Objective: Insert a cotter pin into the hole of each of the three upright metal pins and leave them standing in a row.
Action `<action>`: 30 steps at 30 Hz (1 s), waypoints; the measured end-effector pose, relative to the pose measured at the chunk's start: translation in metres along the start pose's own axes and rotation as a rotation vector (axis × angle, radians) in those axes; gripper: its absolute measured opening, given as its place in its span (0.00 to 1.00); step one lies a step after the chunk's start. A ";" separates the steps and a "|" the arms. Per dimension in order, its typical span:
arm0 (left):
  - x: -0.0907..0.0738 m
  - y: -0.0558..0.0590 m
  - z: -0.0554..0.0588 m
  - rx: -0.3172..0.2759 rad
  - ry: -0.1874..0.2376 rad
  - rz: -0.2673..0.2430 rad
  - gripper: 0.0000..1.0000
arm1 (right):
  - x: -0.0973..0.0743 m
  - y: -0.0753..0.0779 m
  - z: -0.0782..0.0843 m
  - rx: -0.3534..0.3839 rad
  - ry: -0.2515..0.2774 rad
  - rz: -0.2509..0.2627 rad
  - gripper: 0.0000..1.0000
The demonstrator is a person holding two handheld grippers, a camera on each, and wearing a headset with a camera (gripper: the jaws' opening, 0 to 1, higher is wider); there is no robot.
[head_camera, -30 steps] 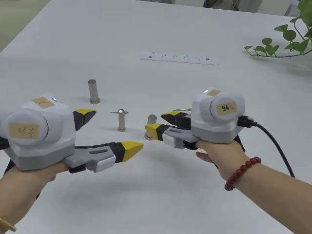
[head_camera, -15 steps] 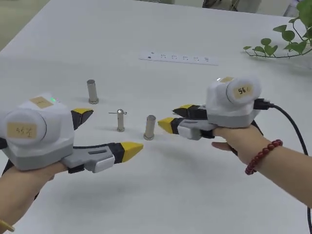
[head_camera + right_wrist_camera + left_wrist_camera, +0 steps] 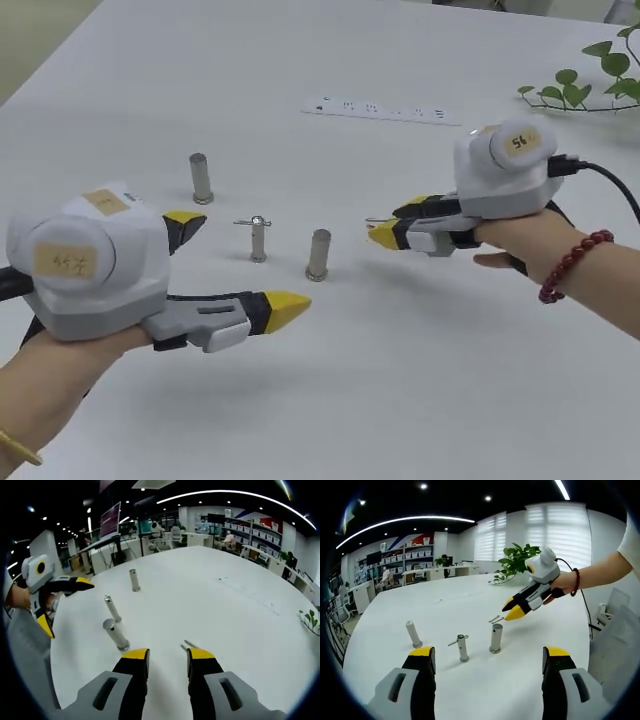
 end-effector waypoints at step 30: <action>0.003 -0.008 0.006 -0.025 -0.009 -0.016 0.82 | 0.016 0.046 0.026 -0.058 -0.242 -0.027 0.15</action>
Point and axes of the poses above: the centre of the closed fingertips' face, and the gripper's own axes: x roughly forward along the fingers, y roughly to its right, z roughly out of its underside, the point moved 2 cm from there along -x, roughly backward along the fingers, and after that the axes turned 14 degrees about -z, right-handed, at the moved point
